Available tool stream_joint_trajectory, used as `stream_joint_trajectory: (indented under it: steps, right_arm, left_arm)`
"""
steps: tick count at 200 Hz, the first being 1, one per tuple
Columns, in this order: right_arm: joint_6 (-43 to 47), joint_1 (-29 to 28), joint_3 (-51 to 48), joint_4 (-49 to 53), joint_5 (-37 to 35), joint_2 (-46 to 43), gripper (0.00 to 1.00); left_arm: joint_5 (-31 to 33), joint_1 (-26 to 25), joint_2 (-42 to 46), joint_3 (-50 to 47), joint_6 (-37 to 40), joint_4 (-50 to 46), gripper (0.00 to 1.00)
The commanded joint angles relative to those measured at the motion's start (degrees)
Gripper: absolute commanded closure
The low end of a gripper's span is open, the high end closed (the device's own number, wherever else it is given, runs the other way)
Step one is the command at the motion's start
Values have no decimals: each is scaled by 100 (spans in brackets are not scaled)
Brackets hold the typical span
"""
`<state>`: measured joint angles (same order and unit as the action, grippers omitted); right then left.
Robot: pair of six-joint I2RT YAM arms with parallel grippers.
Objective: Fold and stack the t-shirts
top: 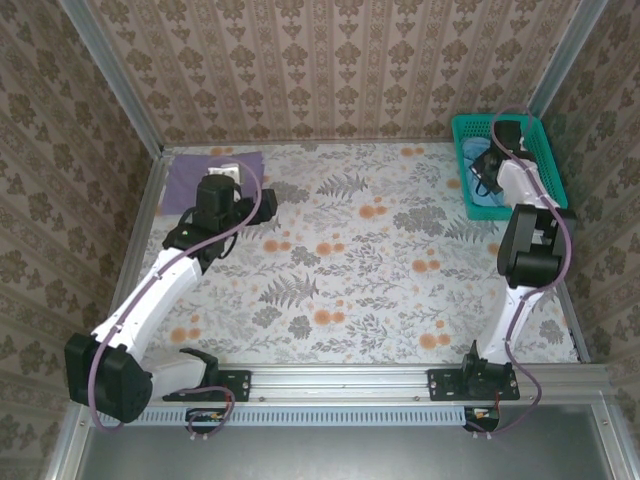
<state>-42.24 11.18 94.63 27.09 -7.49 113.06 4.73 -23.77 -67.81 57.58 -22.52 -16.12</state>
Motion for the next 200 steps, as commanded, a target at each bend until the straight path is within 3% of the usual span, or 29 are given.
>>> stream_joint_trajectory:
  steps: [1, 32, 64, 77, 96, 118, 138, 200]
  right_arm:
    - [34, -564, 14, -463, -509, -1201, 92]
    - [764, -1160, 722, -229, -1270, -1783, 93]
    - [1376, -1469, 1724, -239, -1454, -2242, 94]
    - [1577, -1566, 2173, -297, -1209, -2358, 94]
    - [1429, -1623, 2764, -266, -189, -2413, 94]
    - [1195, -1836, 3751, 187, 1048, -2109, 94]
    - [934, -2206, 4459, 840, 1717, -1711, 93]
    - [627, -3858, 4494, 1940, 2578, -651, 79]
  left_arm:
    - [-301, -23, -4, 124, 205, -633, 6]
    - [-428, -14, -138, 271, 339, -666, 5]
    - [-457, -27, -194, 451, 588, -765, 2]
    - [-310, -22, -147, 473, 615, -743, 1]
    - [-92, -29, -63, 532, 709, -776, 0]
    - [663, -49, 235, 428, 854, -656, 0]
    - [1679, -49, 498, 350, 734, -734, 0]
    - [3874, -84, 1019, 385, 208, -1653, 0]
